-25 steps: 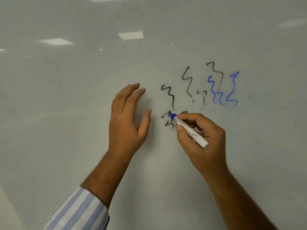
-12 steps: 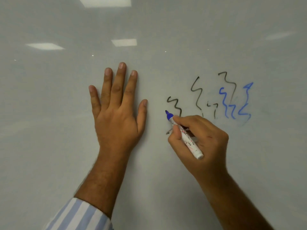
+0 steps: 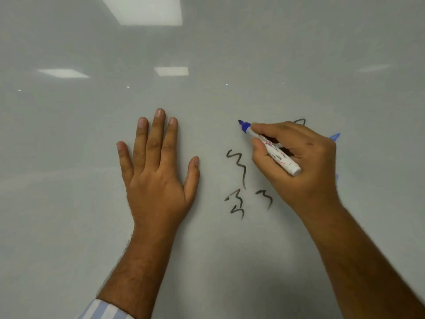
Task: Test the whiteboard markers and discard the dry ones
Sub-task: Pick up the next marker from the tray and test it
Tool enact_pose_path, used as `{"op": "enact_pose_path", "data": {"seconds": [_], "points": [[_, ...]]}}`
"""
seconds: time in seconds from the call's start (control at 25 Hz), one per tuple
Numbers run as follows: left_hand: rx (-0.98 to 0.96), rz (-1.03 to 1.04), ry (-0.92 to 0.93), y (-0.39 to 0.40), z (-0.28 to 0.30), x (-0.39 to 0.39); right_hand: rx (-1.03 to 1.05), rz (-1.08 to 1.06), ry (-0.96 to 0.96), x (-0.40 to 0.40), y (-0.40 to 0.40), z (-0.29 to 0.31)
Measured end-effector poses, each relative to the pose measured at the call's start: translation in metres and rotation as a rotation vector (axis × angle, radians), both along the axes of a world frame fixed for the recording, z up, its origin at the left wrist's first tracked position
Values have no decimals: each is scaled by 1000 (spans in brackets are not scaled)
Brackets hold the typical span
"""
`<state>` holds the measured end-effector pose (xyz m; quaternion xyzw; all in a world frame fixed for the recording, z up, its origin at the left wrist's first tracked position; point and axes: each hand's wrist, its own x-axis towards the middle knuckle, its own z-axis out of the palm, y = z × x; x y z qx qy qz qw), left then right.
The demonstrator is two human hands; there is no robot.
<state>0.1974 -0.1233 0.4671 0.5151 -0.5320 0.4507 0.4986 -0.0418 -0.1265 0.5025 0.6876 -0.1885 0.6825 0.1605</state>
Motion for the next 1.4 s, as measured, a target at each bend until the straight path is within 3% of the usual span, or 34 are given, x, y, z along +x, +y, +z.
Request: {"op": "enact_pose_path", "data": {"seconds": [0.32,0.6,0.8,1.0,1.2,1.4], "points": [[-4,-3,1,1,-8,0,47,-92,-21,-10,14,1],[44,21,-7,5,-27,2,138,-148,161,-19,39,-105],[79,21,35,5,-52,-7,212,-190,-33,-14,25,-144],[88,30,19,5,-68,-9,275,-201,-1,-16,31,-151],[101,39,-2,6,-77,-8,292,-151,-279,-48,22,-139],[98,43,-6,4,-84,-5,208,-196,-132,-27,16,-148]]}}
